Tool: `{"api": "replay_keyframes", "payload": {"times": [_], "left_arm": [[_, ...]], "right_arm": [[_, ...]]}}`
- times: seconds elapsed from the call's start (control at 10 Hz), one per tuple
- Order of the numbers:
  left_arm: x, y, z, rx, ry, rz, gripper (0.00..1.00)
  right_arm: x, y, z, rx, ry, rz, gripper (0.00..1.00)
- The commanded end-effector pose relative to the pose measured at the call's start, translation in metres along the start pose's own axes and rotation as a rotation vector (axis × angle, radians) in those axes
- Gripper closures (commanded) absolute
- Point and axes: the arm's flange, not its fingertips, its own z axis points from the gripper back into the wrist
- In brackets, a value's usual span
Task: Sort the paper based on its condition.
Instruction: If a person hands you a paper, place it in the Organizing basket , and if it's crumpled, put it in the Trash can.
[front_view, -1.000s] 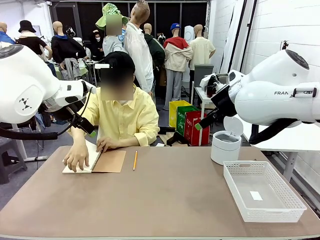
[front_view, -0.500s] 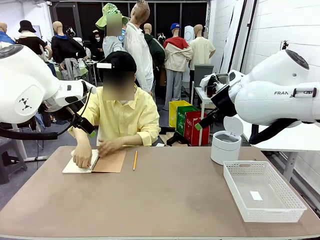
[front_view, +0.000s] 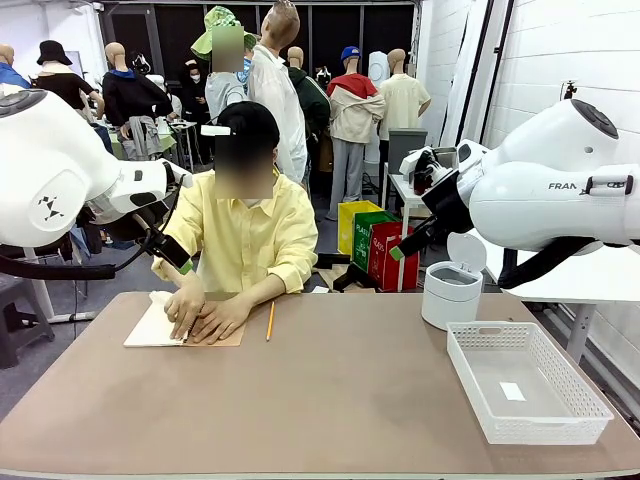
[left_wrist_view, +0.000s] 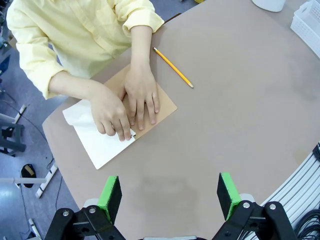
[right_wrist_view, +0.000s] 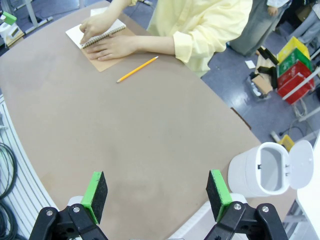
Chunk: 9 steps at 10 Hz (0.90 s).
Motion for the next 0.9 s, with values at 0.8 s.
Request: {"api": "replay_keyframes", "payload": {"times": [0.8], "left_arm": [[0.0001,0.0002,0.0004,0.002,-0.001,-0.002,0.0]], "right_arm": [[-0.0006,-0.0001,-0.0002,0.003,0.004,0.0,0.0]]}}
